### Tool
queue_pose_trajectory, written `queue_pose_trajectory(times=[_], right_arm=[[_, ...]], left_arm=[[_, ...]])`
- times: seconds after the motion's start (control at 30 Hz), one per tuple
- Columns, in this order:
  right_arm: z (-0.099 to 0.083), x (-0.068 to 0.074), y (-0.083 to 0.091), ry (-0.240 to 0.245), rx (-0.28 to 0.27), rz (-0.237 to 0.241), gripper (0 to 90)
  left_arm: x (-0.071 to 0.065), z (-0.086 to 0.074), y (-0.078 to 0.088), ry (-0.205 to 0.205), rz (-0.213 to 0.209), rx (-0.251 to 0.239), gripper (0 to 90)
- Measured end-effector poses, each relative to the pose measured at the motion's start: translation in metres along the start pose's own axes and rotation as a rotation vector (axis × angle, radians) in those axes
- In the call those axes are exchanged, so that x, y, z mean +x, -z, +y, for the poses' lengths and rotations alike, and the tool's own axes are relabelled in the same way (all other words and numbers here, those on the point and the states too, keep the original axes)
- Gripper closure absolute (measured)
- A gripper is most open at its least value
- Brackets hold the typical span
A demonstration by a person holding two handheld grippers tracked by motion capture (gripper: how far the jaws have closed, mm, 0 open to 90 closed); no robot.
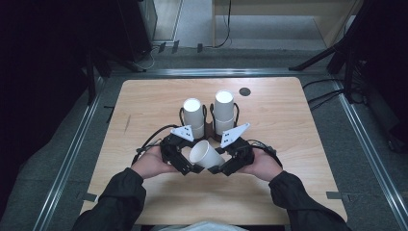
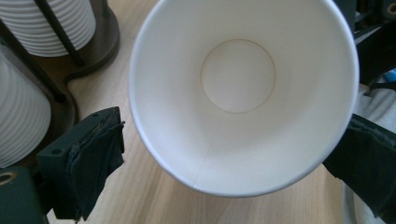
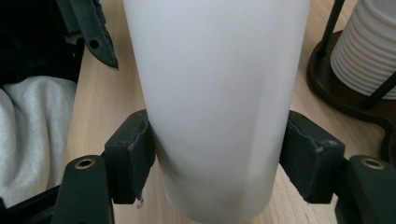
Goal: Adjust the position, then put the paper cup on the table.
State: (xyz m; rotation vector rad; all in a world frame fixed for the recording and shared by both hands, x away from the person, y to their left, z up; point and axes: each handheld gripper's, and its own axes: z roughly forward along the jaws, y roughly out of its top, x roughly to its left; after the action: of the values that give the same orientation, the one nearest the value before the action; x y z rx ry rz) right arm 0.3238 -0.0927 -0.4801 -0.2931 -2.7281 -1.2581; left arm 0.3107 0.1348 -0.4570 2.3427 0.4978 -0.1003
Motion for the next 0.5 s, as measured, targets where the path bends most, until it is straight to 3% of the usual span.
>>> queue_pose_trajectory(times=[0.1, 0.5], right_arm=[[0.0002, -0.0003, 0.0005, 0.0, -0.004, 0.001, 32.0], [0.0007, 0.0007, 0.0016, -0.003, -0.014, 0.016, 32.0]], left_arm=[[-0.0021, 0.0002, -0.0013, -0.012, -0.001, -0.013, 2.0], [-0.0017, 0.0037, -0.0026, 0.02, -0.014, -0.12, 4.5]])
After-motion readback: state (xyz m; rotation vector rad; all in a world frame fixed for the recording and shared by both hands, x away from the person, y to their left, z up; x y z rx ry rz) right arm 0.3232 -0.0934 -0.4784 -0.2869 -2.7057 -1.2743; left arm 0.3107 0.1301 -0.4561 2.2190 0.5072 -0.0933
